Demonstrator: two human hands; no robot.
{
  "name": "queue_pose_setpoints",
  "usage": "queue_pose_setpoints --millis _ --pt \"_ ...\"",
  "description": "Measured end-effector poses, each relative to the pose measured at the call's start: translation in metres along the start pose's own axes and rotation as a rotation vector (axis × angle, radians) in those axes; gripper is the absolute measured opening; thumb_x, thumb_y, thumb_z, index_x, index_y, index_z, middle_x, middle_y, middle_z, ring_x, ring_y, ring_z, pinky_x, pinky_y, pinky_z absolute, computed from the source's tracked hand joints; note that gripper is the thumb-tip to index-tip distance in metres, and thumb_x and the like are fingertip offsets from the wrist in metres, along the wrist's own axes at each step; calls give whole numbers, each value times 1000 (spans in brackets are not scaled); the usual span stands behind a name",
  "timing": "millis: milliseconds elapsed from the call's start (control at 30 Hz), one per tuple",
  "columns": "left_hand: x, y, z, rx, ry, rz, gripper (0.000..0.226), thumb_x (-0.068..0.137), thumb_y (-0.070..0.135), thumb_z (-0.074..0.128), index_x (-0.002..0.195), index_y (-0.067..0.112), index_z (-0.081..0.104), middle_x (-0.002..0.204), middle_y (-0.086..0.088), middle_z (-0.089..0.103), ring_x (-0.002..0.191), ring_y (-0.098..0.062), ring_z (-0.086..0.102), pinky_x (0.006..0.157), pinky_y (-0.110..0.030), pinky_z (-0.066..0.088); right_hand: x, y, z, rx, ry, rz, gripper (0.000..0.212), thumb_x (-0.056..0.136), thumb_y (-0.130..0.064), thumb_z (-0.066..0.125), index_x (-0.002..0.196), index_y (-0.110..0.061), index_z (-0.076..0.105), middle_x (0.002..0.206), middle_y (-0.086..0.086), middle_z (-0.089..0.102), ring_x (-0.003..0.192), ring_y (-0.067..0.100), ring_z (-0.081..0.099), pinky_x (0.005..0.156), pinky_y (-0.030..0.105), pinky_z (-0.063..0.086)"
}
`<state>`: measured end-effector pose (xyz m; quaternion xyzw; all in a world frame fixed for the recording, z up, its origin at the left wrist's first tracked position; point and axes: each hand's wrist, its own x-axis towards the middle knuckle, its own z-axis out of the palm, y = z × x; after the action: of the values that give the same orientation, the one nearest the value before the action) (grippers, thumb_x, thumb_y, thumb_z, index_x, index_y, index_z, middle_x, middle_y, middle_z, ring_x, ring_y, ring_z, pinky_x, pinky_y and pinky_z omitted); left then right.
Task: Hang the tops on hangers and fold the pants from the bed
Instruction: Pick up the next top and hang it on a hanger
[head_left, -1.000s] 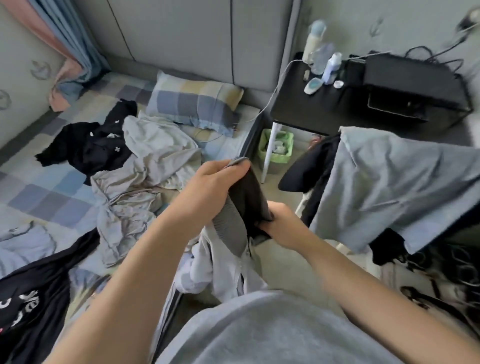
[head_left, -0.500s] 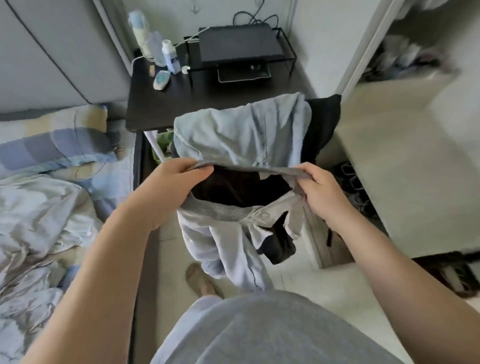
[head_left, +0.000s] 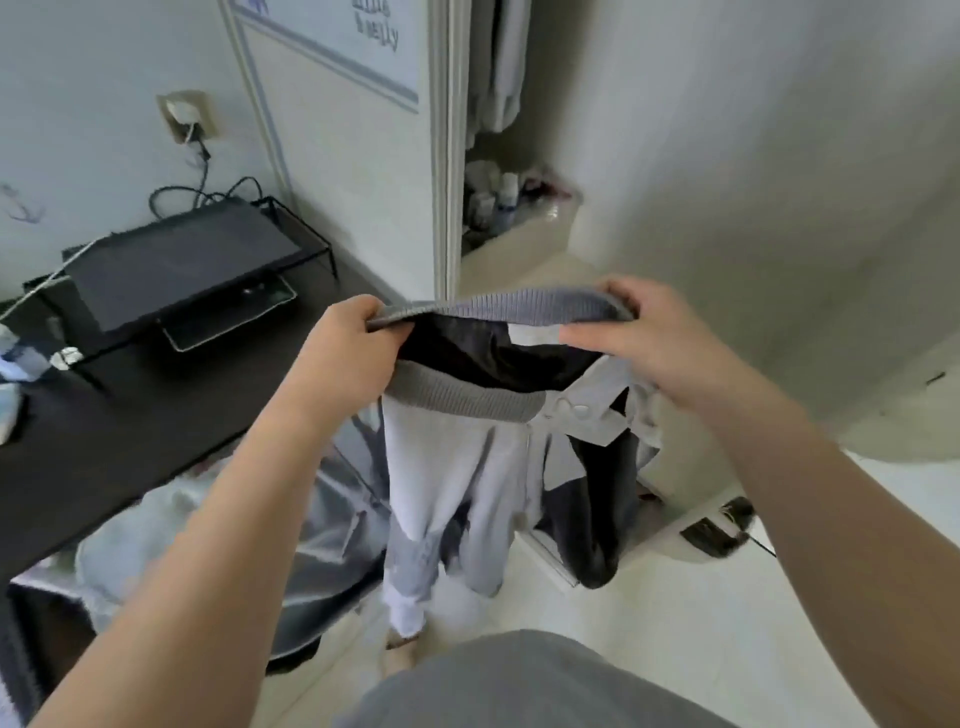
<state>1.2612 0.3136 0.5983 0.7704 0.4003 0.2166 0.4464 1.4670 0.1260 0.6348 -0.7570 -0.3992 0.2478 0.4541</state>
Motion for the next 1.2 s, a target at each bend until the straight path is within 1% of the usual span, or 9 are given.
queue_pose_setpoints --millis 200,333,500,600,733,800,900,1033,1200 --pt "94 66 -10 -120 -157 208 41 100 29 51 60 22 41 50 12 36 50 -9 33 57 -30 26 33 -53 -50 -260 169 -41 41 84 -3 69 61 -35 61 54 -14 43 49 5 39 49 19 32" --pt "132 120 -9 -230 -237 327 39 103 31 49 89 -4 60 70 -2 55 63 -10 49 64 -30 37 52 -86 -89 -298 296 -44 31 85 1 64 67 -24 62 51 -17 50 48 -3 50 49 9 37" --pt "166 207 -1 -361 -414 392 37 103 41 51 105 11 73 108 -13 74 103 -29 70 101 -46 50 80 -121 -133 -266 445 -2 11 68 -1 53 67 -11 50 56 -5 43 62 16 42 63 31 33" --pt "188 255 2 -392 -443 450 38 102 42 53 105 11 76 104 -10 76 102 -28 71 102 -49 51 97 -140 -164 -109 549 2 38 55 -8 39 87 5 55 71 6 42 69 20 39 64 32 27" --pt "217 313 3 -400 -428 546 41 103 41 53 109 6 74 101 -6 78 100 -22 72 99 -40 53 120 -178 -211 -5 596 -148 29 62 -8 43 87 -6 59 71 6 45 68 19 41 59 32 29" --pt "228 347 1 -417 -421 582 39 102 40 54 107 8 76 100 -5 78 100 -23 73 96 -38 55 129 -198 -239 -14 495 -243 26 75 -17 62 95 -1 65 83 6 63 76 19 60 65 29 46" --pt "242 399 1 -434 -411 644 37 102 40 56 108 9 75 102 -8 77 101 -26 73 98 -43 55 139 -227 -268 -249 270 -206 28 85 -31 77 112 -27 73 108 -10 76 100 7 72 82 19 56" --pt "246 459 10 -342 -409 766 42 100 39 59 109 0 72 104 -15 76 102 -33 71 97 -50 55 171 -242 -286 -453 368 -196 7 83 -22 77 83 -18 71 80 -8 74 72 6 70 63 19 51" --pt "254 501 12 -90 -329 923 32 96 31 67 91 1 74 87 -11 75 83 -29 71 82 -36 58 190 -245 -313 -371 605 -285 22 94 -16 62 73 -11 58 70 0 57 66 14 55 55 22 37"
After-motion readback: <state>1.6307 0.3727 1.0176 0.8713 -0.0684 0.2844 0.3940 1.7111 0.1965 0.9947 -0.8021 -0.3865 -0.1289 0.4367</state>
